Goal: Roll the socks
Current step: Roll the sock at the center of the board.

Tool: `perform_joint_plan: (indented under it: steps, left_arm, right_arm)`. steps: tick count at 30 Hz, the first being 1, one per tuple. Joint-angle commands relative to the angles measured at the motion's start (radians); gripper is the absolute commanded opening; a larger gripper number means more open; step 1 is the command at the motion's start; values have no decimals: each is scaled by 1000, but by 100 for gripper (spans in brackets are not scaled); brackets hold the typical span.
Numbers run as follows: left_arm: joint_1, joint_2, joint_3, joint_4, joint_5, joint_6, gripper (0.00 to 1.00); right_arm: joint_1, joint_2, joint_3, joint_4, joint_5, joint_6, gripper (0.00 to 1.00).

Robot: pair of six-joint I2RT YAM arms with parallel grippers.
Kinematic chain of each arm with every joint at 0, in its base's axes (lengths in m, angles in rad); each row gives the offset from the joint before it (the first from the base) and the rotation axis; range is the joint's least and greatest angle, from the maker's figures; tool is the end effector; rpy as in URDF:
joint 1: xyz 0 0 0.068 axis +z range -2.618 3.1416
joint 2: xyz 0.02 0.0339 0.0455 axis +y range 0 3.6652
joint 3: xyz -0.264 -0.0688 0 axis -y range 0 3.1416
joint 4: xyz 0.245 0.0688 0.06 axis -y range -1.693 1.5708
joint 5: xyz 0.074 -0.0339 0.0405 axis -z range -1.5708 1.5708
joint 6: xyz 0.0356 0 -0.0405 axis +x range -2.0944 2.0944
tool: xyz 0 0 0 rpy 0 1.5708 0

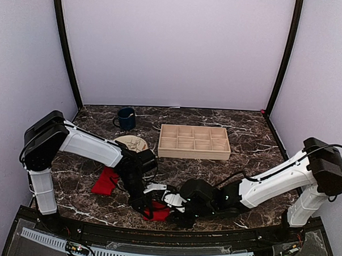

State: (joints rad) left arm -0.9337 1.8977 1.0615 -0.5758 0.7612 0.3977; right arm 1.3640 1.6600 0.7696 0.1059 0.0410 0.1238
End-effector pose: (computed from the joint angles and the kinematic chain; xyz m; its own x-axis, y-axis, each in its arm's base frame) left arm 0.1761 -0.2793 0.1234 -0.2910 0.8646 -0.4096 0.8239 0.0088 -0.5667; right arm 0.0675 0.3147 0.1463 -0.2640 -0.6573 -0.7059 -0.9466 0.3171 0.0587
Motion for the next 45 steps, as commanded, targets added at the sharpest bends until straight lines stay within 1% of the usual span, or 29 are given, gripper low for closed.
perform_joint_plan:
  steps: [1, 20, 30, 36, 38, 40, 45]
  left_arm:
    - [7, 15, 6, -50, 16, 28, 13]
    - [15, 27, 14, -60, 31, 42, 13]
    - [15, 31, 17, -62, 30, 44, 13]
    - [16, 30, 17, -61, 33, 44, 13]
    - [16, 32, 17, -62, 32, 43, 14]
    - [16, 32, 17, -61, 33, 43, 14]
    - [18, 36, 24, -63, 29, 37, 15]
  right_arm:
    - [9, 29, 37, 16, 17, -45, 48]
    - [9, 85, 80, 24, -56, -86, 48]
    - [10, 108, 107, 3, -83, -105, 46]
    - [11, 118, 112, -4, -93, -114, 40]
    - [10, 119, 115, -6, -97, -118, 35]
    - [11, 123, 120, -12, -102, -121, 27]
    - [13, 130, 125, -24, -103, -126, 19]
